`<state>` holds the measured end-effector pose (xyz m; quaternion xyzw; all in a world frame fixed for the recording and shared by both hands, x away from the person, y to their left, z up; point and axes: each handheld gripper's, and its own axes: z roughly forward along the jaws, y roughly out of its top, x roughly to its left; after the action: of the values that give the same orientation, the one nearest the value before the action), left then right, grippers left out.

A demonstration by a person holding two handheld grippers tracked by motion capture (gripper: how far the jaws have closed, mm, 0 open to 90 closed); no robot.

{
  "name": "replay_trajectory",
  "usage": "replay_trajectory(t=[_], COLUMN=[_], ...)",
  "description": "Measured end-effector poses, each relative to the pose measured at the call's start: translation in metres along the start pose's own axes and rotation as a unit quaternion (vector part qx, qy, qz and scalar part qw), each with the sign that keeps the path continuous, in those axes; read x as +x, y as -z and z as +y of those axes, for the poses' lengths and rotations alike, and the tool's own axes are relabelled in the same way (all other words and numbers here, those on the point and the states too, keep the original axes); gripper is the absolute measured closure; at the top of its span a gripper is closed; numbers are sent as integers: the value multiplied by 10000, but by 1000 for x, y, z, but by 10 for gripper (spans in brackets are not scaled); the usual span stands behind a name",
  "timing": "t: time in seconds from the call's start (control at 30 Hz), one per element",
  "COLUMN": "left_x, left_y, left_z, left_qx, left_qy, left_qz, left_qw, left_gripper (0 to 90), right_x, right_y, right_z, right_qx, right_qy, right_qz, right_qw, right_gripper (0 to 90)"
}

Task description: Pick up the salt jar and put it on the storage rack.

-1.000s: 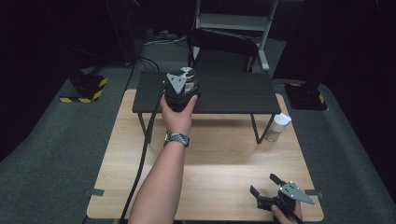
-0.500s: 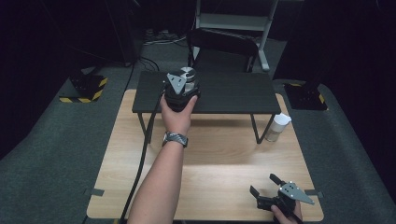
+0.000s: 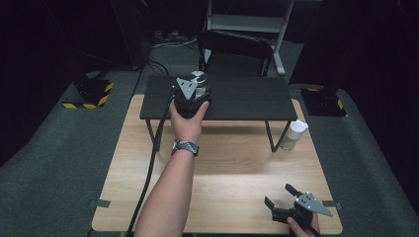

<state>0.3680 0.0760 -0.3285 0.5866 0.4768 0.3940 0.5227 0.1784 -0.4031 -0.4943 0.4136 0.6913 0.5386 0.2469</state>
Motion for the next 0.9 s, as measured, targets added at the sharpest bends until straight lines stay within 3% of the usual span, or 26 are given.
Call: replay_trajectory(t=[0.27, 0.43, 0.6, 0.9], left_x=[-3, -3, -2, 1], left_y=[3, 5, 6, 18], left_z=[3, 5, 8, 6], left_qx=[-31, -9, 67, -104], left_qy=[60, 164, 159, 81], left_qz=[139, 173, 168, -39], left_qw=[9999, 9997, 9997, 9999], left_gripper=[173, 11, 5, 5], right_x=[0, 0, 0, 1], right_y=[0, 0, 0, 0], right_z=[0, 0, 0, 0], right_qx=[-2, -3, 2, 12], right_qy=[-2, 0, 0, 20], right_qz=[-3, 0, 0, -8], right_qw=[10000, 10000, 10000, 10000], right_gripper=[4, 4, 4, 4])
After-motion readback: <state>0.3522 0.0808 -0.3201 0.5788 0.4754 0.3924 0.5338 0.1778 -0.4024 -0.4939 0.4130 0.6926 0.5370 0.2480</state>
